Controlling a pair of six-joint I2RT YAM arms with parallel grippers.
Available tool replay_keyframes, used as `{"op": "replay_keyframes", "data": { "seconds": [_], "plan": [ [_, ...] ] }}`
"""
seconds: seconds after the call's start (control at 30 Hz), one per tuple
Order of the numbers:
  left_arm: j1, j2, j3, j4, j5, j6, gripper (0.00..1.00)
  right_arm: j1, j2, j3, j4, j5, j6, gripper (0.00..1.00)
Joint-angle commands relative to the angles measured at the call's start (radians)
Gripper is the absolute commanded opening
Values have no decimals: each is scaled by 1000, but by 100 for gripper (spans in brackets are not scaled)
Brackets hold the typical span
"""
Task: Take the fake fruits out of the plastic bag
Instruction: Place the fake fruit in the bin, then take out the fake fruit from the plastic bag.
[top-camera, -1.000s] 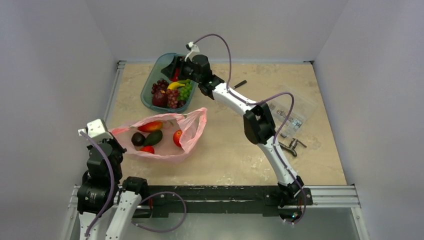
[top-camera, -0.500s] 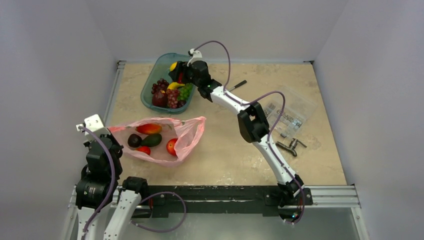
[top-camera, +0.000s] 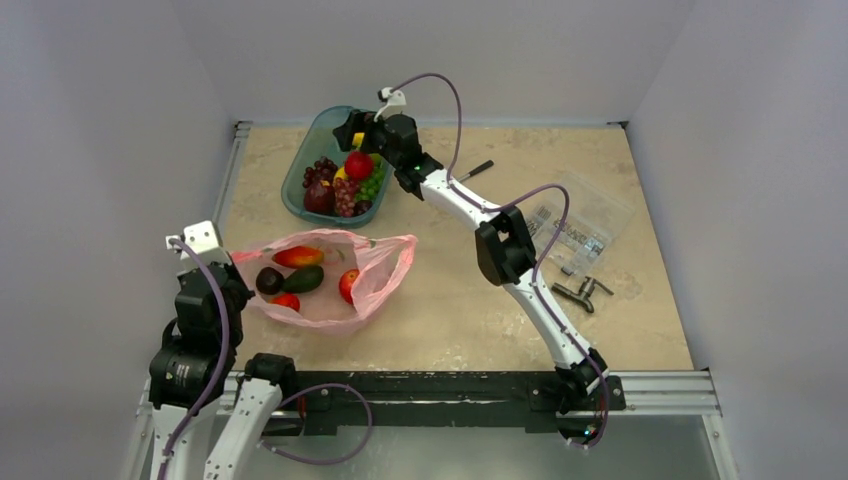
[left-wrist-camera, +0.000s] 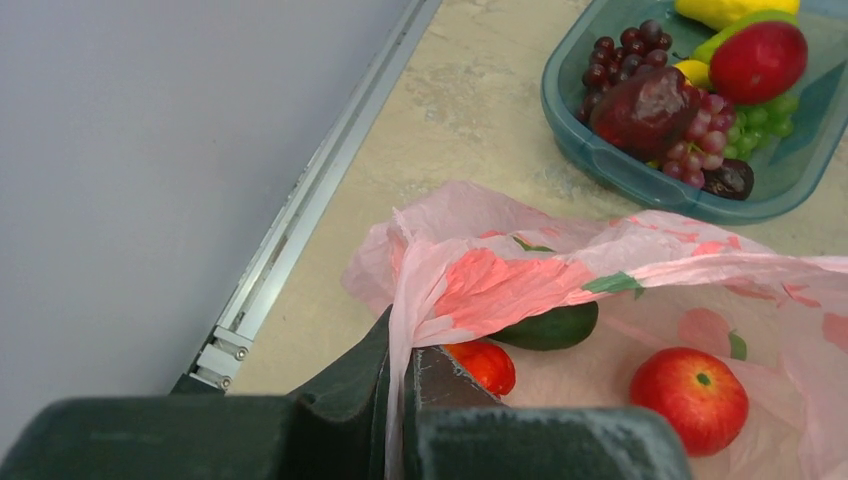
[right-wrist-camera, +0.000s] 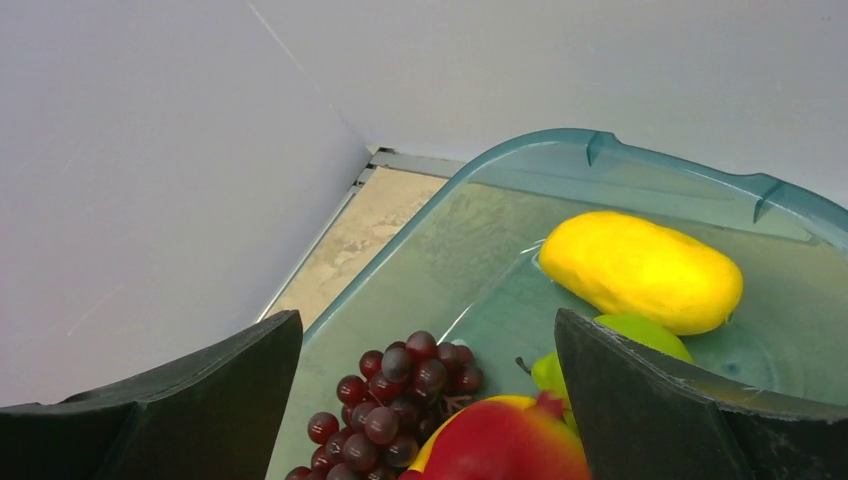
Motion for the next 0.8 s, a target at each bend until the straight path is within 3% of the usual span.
{"op": "replay_keyframes", "data": {
  "seconds": [0.0,0.1,0.23,0.4,0.5,0.6,0.77],
  "plan": [
    [-3,46,60,-49,85,-12,0,3,-46,50,22,5,-52,99],
    [-3,71,91,-94,127,-14,0,3,-110,20,-41,-2,-62,99],
    [-3,91,105,-134,191,-22,0,4,-266,-66,-253,6,-57,99],
    [-3,131,122,-180,267,-27,0,34,-583,-404,-347,-46,-65,99],
    [-3,157,162,-226,253,-43,0,114,-784,-605,-349,-36,-118,96],
    [-3,170,179,-238,295,-52,0,243,-905,-714,-381,11,-190,89],
    [-3,174,164,-239,379,-120,0,408,-993,-825,-394,34,-222,68]
  ]
}}
